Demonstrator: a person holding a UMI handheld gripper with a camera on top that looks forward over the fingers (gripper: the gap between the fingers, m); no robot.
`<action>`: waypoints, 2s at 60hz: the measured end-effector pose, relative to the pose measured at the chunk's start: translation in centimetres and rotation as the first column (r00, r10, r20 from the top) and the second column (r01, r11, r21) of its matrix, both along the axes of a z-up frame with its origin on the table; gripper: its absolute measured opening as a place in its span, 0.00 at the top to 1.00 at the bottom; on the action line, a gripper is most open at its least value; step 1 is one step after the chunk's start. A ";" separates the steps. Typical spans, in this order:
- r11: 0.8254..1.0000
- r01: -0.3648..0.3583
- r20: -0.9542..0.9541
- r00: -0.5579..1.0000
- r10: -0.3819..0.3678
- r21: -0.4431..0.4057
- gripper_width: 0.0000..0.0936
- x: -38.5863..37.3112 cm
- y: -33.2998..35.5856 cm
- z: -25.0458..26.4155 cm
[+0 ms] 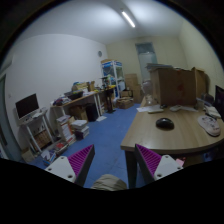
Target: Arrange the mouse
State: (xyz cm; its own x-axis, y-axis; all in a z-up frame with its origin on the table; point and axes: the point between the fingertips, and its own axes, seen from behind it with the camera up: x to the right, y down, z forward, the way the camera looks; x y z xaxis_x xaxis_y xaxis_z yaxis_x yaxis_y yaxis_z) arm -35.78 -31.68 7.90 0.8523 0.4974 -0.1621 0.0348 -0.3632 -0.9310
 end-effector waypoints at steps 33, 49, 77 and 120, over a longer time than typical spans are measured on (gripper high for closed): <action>0.981 0.195 0.215 0.957 -0.193 0.011 0.11 15.8 19.2 -3.2; 0.984 0.143 0.256 0.960 -0.112 -0.106 0.11 15.0 24.9 -7.9; 0.968 0.174 0.268 0.956 -0.122 -0.181 0.09 14.8 33.4 -9.3; 0.966 0.259 0.085 0.962 -0.258 -0.003 0.58 20.6 34.8 2.9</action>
State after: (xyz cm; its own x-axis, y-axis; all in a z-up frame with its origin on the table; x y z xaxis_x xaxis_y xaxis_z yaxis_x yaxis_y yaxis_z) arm -15.16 3.15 10.82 0.9623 0.2565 -0.0909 0.0147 -0.3827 -0.9238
